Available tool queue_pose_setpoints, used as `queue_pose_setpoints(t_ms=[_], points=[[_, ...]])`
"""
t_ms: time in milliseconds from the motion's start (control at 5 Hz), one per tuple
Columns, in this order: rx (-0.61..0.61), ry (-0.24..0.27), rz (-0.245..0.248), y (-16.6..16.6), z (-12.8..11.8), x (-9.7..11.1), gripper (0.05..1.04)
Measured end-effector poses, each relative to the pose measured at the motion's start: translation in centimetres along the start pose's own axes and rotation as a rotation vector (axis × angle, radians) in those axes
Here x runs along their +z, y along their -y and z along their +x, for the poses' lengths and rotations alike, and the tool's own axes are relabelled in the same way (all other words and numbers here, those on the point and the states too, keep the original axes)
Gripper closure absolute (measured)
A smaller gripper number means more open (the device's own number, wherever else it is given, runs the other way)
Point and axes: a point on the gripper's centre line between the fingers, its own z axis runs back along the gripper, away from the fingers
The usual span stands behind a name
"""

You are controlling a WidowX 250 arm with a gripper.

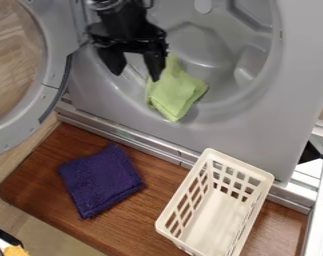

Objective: Put the green cloth to the drycleaner

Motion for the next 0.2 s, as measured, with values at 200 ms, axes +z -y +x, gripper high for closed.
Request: queue_pose_setpoints(t_ms=[200], points=[[0.006,-0.025,0.005,-0.74,-2.22,0.56,0.083]])
